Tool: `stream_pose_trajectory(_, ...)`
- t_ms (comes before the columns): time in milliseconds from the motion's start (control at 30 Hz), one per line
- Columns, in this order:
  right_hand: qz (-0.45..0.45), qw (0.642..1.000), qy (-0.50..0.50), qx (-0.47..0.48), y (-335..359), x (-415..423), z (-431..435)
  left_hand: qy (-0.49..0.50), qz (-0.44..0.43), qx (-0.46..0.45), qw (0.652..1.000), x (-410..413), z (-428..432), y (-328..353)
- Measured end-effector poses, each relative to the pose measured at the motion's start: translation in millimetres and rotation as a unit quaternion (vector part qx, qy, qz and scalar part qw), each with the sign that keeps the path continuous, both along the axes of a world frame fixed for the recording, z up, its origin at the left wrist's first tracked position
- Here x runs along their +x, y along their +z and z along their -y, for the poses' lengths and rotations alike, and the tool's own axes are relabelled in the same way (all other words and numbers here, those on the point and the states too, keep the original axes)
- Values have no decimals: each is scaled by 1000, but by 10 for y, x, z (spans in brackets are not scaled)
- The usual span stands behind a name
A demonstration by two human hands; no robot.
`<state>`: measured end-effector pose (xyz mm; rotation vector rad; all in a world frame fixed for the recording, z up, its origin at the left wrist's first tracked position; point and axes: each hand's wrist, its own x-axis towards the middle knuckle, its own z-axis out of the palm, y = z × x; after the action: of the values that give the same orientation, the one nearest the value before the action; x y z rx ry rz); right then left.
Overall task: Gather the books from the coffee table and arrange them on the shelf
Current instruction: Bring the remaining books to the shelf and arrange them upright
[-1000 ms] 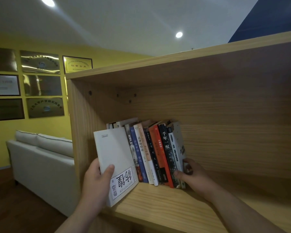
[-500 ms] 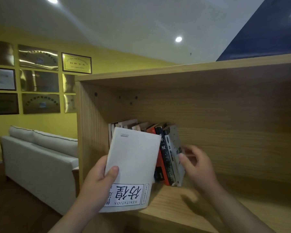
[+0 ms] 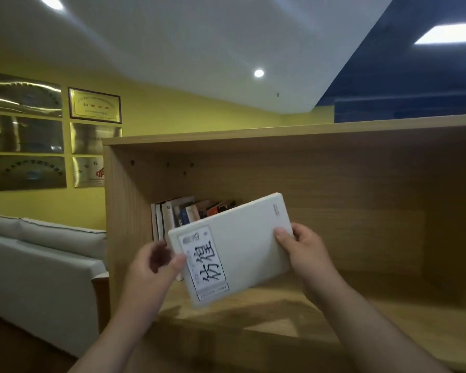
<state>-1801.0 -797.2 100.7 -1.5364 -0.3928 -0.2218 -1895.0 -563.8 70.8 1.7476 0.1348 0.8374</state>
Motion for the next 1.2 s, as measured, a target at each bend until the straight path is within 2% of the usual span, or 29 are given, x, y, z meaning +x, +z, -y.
stream_pose_trajectory(100,-126,989,30,67,-152,9,46,-121,-55,-94,987,88,229,-164)
stream_pose_trajectory(167,-155,983,53,85,-230,60,42,-117,-38,-131,984,146,371,-140)
stream_pose_trajectory(200,-146,987,40,61,-263,80,45,-107,-29,-134,985,158,420,-90)
stream_pose_trajectory(267,-50,991,-51,-115,-332,95,92,-81,-21,-112,990,214,448,12)
stream_pose_trajectory(300,43,966,-91,-238,-390,104,127,-75,-20,-96,992,244,451,68)
stream_pose_trajectory(333,137,923,-102,-344,-440,102,142,-75,-22,-81,994,280,462,113)
stream_pose_trajectory(367,193,881,-83,-424,-482,100,128,-78,-27,-70,994,314,486,162)
stream_pose_trajectory(400,210,849,-59,-481,-527,114,86,-81,-34,-66,994,357,519,206)
stream_pose_trajectory(467,197,822,-39,-534,-595,194,-23,-87,-57,-68,992,460,609,289)
stream_pose_trajectory(600,168,870,-40,-462,-635,456,-182,-100,-96,-20,990,743,761,446)
stream_pose_trajectory(733,100,920,3,-379,-711,712,-263,-121,-140,53,981,1073,815,579)
stream_pose_trajectory(867,46,946,43,-317,-754,982,-328,-127,-159,89,975,1298,775,630)
stream_pose_trajectory(933,34,950,58,-304,-768,1058,-394,-152,-163,68,972,1346,715,548)
stream_pose_trajectory(1033,26,951,59,-303,-770,1111,-481,-195,-133,-13,972,1310,547,365)
stream_pose_trajectory(1133,15,953,58,-297,-795,1171,-488,-96,-64,-25,993,1300,251,1)
stream_pose_trajectory(1200,-12,956,80,-282,-803,1192,-486,19,-31,43,998,1340,40,-260)
